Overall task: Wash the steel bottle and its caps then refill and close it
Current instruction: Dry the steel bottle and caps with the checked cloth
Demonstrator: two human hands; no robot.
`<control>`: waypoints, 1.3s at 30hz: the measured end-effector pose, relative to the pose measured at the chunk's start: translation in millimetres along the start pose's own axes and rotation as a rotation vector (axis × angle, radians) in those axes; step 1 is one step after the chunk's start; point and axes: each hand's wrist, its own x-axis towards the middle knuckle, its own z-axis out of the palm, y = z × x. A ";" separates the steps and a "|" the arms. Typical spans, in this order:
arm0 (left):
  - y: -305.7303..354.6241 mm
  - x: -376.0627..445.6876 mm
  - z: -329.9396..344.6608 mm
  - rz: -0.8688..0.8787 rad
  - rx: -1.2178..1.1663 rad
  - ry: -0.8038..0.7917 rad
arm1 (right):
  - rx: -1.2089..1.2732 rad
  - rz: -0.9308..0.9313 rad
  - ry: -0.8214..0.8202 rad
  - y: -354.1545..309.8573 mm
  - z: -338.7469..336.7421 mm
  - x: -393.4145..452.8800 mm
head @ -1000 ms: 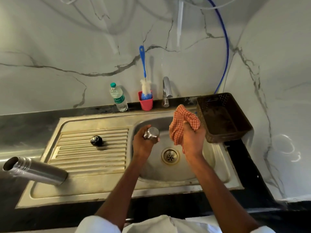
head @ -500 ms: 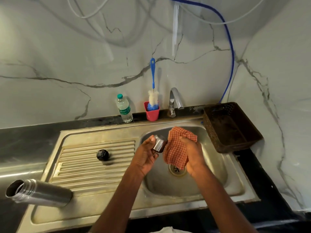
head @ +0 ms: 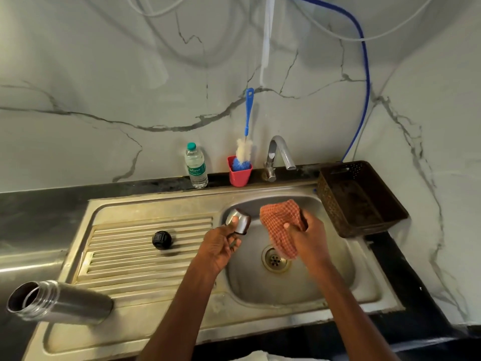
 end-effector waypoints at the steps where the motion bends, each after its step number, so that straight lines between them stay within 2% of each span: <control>1: -2.4 0.8 -0.8 0.040 0.041 0.026 | 0.083 -0.013 -0.041 -1.4 -5.1 -2.1; 4: -9.8 -2.4 -1.5 0.157 0.144 0.008 | 0.463 0.074 -0.164 -11.0 -14.5 -8.7; 6: -12.0 -5.7 -0.8 0.198 0.193 -0.060 | 0.558 0.136 -0.229 -16.8 -14.2 -14.6; 9: -10.7 -7.9 3.4 0.247 0.266 -0.140 | 0.390 0.088 -0.281 -16.7 -5.1 -24.7; 13: -11.5 -17.3 9.9 0.289 0.431 -0.169 | 0.189 -0.018 -0.294 -13.7 5.0 -36.4; 18: -18.3 -26.7 8.9 0.286 0.528 -0.192 | 0.278 -0.041 -0.327 -16.7 2.4 -42.9; 21: -15.3 -29.3 3.3 0.251 0.494 -0.266 | 0.145 -0.076 -0.259 -8.8 9.6 -42.4; 24: -15.2 -35.5 5.8 0.188 0.441 -0.316 | 0.010 -0.034 -0.111 2.8 20.8 -42.7; 26: -18.1 -35.7 7.3 0.221 0.462 -0.333 | -0.027 -0.034 -0.016 6.6 26.1 -44.4; 29: -15.1 -31.7 13.0 0.235 0.491 -0.301 | -0.054 -0.121 0.102 5.1 29.7 -41.7; 31: -12.4 -30.2 20.1 0.214 0.464 -0.227 | -0.074 -0.173 0.158 3.7 29.4 -35.3; 34: -12.1 -25.7 30.2 0.157 0.375 -0.106 | -0.197 -0.349 0.170 3.1 29.4 -25.8; 36: -9.6 -22.3 36.0 0.088 0.267 -0.024 | -0.296 -0.461 0.073 0.9 27.0 -21.7; 39: 0.2 -17.9 43.6 -0.014 0.111 0.042 | -0.369 -0.575 -0.209 3.3 22.5 -16.4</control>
